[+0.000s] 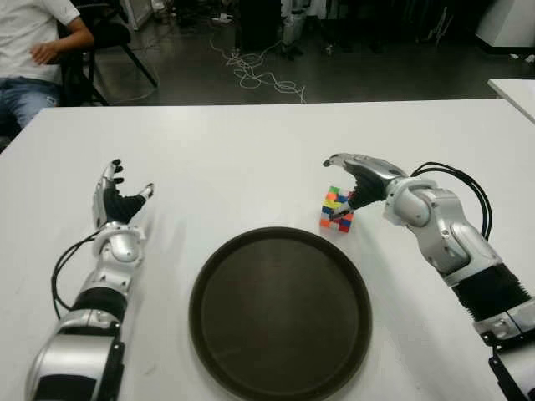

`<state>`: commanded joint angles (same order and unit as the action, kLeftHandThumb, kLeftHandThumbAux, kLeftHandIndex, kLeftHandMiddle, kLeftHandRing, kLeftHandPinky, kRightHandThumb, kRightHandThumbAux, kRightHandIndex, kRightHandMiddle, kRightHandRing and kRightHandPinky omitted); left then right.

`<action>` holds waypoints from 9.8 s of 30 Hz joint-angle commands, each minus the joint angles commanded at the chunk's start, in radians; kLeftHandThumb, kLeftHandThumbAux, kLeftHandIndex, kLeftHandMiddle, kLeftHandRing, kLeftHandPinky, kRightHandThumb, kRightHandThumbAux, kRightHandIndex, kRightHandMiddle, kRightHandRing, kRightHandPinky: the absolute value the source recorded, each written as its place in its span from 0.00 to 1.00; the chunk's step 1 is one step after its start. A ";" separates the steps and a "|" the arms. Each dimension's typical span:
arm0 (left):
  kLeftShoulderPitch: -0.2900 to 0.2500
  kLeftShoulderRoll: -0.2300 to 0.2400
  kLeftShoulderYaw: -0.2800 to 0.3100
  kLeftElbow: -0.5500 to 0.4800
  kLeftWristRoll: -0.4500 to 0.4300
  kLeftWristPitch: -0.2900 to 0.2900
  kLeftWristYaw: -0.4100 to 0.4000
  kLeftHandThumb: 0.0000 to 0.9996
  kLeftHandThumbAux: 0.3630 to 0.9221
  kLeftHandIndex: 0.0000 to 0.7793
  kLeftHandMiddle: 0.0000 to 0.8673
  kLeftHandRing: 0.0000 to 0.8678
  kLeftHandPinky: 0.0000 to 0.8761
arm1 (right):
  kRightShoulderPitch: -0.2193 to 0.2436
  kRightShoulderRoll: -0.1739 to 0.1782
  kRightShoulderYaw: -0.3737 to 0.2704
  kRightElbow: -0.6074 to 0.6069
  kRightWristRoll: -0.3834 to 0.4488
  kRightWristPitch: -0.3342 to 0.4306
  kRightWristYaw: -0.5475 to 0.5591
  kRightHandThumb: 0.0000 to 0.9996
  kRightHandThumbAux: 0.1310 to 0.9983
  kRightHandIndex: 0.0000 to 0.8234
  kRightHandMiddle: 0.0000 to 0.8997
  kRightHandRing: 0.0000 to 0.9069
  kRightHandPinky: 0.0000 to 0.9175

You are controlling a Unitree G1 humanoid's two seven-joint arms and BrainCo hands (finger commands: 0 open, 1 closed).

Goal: Pick up the Rubik's Cube and put it in the plate

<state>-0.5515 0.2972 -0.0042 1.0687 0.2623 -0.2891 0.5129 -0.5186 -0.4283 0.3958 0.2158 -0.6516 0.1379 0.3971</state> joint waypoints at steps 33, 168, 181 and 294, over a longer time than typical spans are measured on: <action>-0.002 0.000 0.007 0.000 -0.005 0.007 -0.003 0.28 0.70 0.14 0.19 0.20 0.23 | -0.028 0.012 0.038 0.105 -0.032 -0.022 -0.041 0.00 0.69 0.04 0.09 0.09 0.05; 0.001 0.003 0.018 0.003 -0.009 -0.002 -0.008 0.30 0.72 0.15 0.20 0.22 0.24 | -0.045 0.121 0.008 0.395 0.003 -0.128 -0.398 0.15 0.73 0.55 0.45 0.38 0.26; 0.006 -0.002 0.031 0.003 -0.022 -0.029 -0.009 0.34 0.73 0.15 0.20 0.22 0.26 | -0.039 0.150 -0.046 0.444 0.077 -0.205 -0.483 0.69 0.68 0.53 0.80 0.79 0.77; -0.001 0.005 0.016 0.022 -0.005 -0.026 -0.008 0.31 0.71 0.15 0.20 0.21 0.25 | -0.057 0.218 -0.396 0.403 0.607 -0.360 -0.275 0.70 0.68 0.53 0.87 0.87 0.85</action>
<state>-0.5522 0.3019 0.0119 1.0911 0.2571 -0.3155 0.5050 -0.5755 -0.2099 -0.0002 0.6189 -0.0445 -0.2220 0.1225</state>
